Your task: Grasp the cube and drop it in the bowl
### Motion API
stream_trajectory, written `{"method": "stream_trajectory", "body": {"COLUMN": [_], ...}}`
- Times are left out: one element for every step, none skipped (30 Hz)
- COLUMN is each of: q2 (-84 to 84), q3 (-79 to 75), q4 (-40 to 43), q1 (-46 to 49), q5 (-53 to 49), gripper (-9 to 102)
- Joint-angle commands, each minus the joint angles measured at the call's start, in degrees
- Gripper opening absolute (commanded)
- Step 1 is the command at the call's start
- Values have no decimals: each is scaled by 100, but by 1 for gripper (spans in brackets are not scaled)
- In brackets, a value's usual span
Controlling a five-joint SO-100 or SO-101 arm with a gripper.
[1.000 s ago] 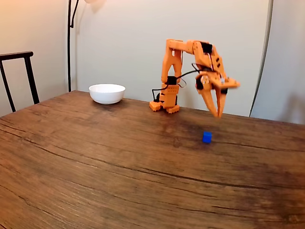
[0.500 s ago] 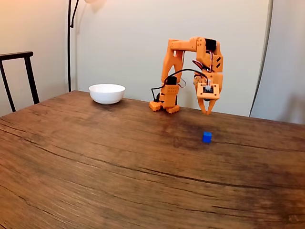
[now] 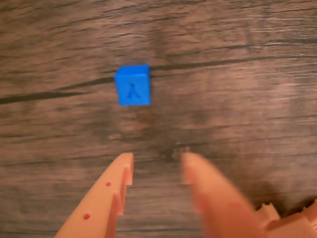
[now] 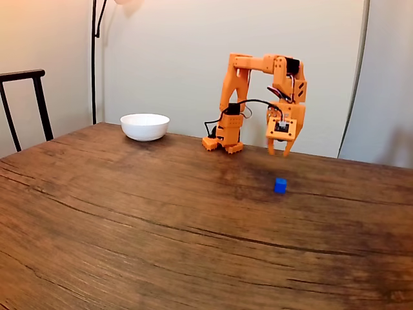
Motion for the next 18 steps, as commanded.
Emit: {"method": "stream_trajectory", "body": {"q2": [35, 35, 35, 35, 35, 35, 35, 35, 35, 35, 35, 26, 0, -79, -193, -316, -448, -571], "q3": [-35, -35, -35, -26, -26, -26, -26, -26, -26, -26, -26, -18, -9, 35, 44, 35, 26, 9], "q4": [-35, -35, -35, -35, -35, -35, -35, -44, -53, -114, -220, -343, -457, -554, -624, -703, -809, -905], "q1": [9, 9, 9, 18, 18, 18, 26, 26, 18, -9, -18, -26, -26, -9, 0, 9, 9, 18], "q5": [-44, -35, -35, -18, 0, 9, 18, 18, 26, 44, 123, 229, 272, 290, 308, 334, 334, 343], "gripper": [28, 30, 32, 34, 36, 37, 39, 41, 43, 45, 46, 48, 49, 49, 50, 49, 49, 49]}}
